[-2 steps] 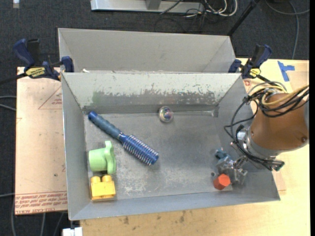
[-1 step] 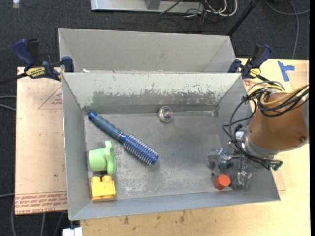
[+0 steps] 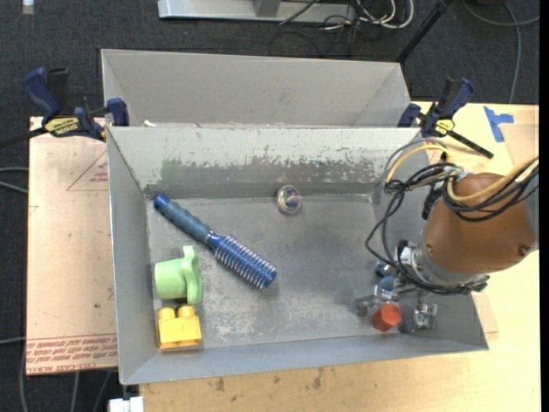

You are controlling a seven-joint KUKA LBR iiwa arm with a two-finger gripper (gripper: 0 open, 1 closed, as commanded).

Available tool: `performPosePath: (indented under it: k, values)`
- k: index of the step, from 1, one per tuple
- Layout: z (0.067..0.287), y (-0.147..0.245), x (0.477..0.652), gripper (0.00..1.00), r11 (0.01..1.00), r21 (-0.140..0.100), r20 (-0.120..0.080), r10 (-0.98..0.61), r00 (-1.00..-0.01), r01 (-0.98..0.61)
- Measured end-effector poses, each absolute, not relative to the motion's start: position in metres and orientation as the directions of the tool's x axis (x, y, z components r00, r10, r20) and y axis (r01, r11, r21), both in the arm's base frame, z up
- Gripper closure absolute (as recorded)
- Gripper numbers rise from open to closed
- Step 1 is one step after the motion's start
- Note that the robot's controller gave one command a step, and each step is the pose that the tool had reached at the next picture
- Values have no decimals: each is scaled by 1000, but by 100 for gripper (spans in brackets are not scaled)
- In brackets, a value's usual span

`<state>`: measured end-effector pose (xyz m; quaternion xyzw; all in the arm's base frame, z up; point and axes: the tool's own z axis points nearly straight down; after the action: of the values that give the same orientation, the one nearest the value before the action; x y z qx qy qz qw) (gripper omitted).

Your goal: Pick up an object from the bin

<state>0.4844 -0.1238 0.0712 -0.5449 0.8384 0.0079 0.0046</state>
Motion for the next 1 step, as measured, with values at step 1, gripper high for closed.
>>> performPosePath:
  k: [1]
  values:
    - [71, -128, 484, 100, 408, 5, -11, -913, -408, -913]
